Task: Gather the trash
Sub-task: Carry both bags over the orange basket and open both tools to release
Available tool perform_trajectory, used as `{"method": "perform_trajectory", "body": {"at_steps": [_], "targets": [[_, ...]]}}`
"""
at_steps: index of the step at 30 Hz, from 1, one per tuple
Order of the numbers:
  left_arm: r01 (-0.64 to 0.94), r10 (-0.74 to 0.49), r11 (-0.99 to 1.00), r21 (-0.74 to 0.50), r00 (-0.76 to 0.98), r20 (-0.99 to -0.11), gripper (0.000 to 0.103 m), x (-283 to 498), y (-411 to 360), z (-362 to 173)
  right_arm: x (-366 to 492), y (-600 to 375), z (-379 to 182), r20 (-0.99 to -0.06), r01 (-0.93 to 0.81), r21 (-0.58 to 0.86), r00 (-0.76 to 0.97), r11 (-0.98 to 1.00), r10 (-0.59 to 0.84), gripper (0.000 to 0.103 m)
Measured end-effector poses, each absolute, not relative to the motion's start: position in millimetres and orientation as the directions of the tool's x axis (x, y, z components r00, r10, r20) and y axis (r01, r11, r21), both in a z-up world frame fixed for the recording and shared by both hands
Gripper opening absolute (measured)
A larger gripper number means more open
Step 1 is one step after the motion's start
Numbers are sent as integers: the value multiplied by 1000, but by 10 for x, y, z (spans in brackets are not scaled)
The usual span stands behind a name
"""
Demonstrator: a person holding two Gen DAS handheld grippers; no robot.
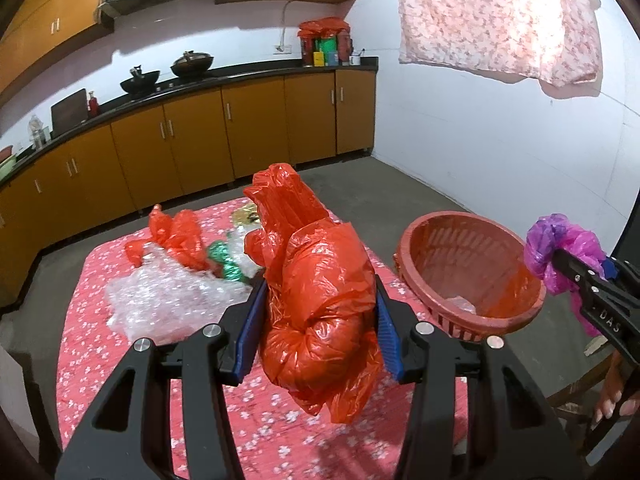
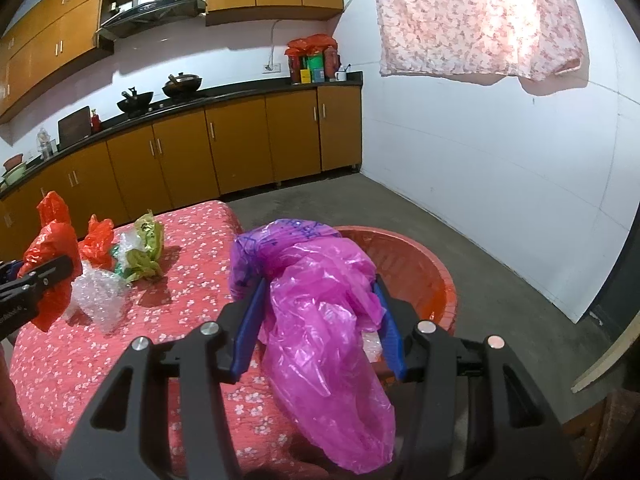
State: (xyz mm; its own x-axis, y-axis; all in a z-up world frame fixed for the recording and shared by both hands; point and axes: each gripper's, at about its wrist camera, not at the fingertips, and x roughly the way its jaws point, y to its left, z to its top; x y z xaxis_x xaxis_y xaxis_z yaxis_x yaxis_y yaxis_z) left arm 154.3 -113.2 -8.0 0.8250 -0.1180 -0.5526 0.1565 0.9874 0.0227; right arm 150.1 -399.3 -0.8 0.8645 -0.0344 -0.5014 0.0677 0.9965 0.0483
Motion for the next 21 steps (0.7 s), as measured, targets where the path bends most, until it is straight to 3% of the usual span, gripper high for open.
{"method": "perform_trajectory", "body": {"at_steps": [21], "targets": [[320, -265, 947, -5, 773, -576, 51, 1927, -1910, -232, 1827, -4446, -91, -506, 173, 26, 852, 984, -136, 51]]}}
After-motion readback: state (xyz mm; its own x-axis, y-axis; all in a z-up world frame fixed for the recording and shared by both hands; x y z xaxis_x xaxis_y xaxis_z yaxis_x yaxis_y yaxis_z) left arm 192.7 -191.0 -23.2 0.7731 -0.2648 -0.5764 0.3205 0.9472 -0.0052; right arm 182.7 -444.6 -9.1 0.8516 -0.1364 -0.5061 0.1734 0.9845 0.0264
